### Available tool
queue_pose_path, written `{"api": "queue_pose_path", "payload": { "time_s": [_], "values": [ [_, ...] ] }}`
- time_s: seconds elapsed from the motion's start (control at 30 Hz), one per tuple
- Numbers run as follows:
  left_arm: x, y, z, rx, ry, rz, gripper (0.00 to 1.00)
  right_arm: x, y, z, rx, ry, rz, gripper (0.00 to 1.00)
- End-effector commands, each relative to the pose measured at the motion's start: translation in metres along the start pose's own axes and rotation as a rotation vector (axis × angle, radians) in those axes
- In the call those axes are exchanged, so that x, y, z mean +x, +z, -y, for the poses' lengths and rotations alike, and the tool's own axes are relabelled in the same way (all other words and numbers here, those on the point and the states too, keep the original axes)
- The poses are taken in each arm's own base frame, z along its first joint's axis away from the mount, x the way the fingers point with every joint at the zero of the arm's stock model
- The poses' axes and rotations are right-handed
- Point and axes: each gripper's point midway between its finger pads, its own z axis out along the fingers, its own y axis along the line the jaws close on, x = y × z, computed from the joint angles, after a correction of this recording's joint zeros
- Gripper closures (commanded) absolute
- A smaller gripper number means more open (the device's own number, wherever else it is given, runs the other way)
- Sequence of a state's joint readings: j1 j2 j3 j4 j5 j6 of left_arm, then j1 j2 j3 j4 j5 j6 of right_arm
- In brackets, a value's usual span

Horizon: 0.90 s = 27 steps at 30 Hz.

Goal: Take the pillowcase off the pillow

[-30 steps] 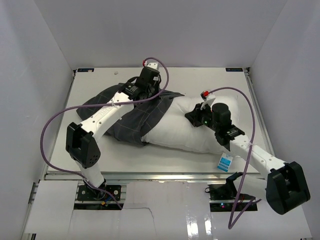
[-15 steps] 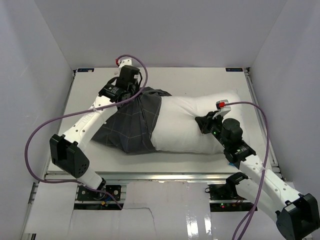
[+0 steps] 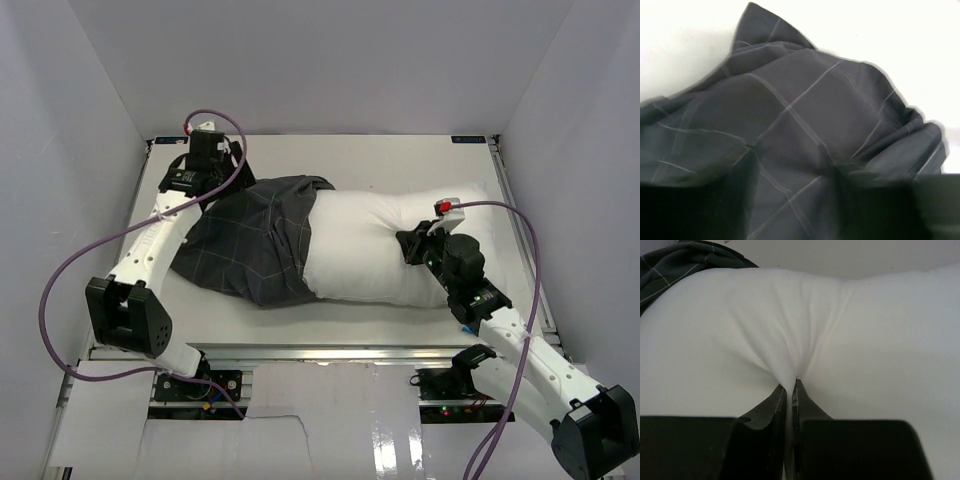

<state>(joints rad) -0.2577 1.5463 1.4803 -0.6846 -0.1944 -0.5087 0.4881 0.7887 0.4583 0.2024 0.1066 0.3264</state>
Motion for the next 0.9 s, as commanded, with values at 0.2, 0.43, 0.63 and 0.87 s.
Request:
{"api": "queue_pose_path", "payload": {
  "time_s": [0.2, 0.43, 0.63, 0.87],
  "values": [
    [0.024, -0.044, -0.012, 0.156, 0.038, 0.021, 0.02, -0.057, 0.020, 0.011, 0.113, -0.111, 0.012, 0.92],
    [0.062, 0.010, -0.043, 0.014, 0.020, -0.103, 0.02, -0.056, 0.013, 0.002, 0.062, -0.104, 0.021, 0.92],
    [0.054, 0.044, -0.072, -0.113, -0.066, -0.120, 0.02, -0.060, 0.002, -0.004, 0.031, -0.090, 0.049, 0.92],
    [0.013, 0.064, -0.098, -0.230, -0.051, -0.058, 0.02, -0.034, 0.002, -0.006, -0.021, -0.068, 0.030, 0.92]
  ]
}}
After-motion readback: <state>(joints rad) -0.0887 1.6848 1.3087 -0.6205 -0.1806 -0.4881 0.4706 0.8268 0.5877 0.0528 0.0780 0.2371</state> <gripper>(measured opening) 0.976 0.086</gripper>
